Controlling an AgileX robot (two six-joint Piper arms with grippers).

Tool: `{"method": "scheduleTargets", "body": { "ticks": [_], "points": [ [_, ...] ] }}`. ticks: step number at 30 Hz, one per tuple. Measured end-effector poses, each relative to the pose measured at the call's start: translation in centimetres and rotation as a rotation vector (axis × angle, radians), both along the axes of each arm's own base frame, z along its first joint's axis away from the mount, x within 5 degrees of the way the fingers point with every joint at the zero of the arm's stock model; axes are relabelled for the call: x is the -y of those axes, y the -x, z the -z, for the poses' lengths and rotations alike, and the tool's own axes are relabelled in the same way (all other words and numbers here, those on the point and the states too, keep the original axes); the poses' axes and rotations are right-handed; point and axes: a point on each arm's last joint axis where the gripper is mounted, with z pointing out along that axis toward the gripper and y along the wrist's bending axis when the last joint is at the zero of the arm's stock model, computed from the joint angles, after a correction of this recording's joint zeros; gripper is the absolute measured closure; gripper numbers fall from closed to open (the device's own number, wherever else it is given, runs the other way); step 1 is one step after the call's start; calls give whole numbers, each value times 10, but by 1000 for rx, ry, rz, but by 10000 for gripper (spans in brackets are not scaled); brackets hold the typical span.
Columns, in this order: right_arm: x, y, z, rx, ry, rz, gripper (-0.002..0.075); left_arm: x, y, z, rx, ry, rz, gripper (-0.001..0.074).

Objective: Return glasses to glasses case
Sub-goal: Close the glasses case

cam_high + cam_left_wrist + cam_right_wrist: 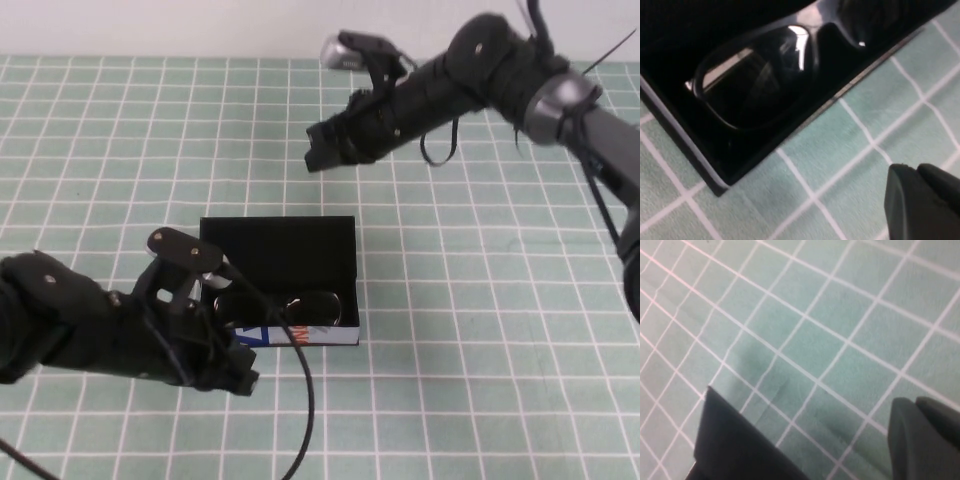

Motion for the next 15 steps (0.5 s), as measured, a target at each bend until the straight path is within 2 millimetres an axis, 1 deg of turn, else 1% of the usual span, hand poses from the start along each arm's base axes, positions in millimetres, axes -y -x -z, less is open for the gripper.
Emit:
{"method": "scheduleTargets", "body": {
  "ticks": [6, 10, 15],
  "points": [
    [5, -12, 31, -95, -67, 41, 737, 3, -9, 11, 4, 7, -96, 736],
    [16, -20, 49, -162, -115, 74, 737, 4, -12, 18, -10, 6, -115, 736],
    [28, -20, 65, -272, -144, 41, 737, 5, -14, 24, -15, 12, -115, 736]
  ]
}}
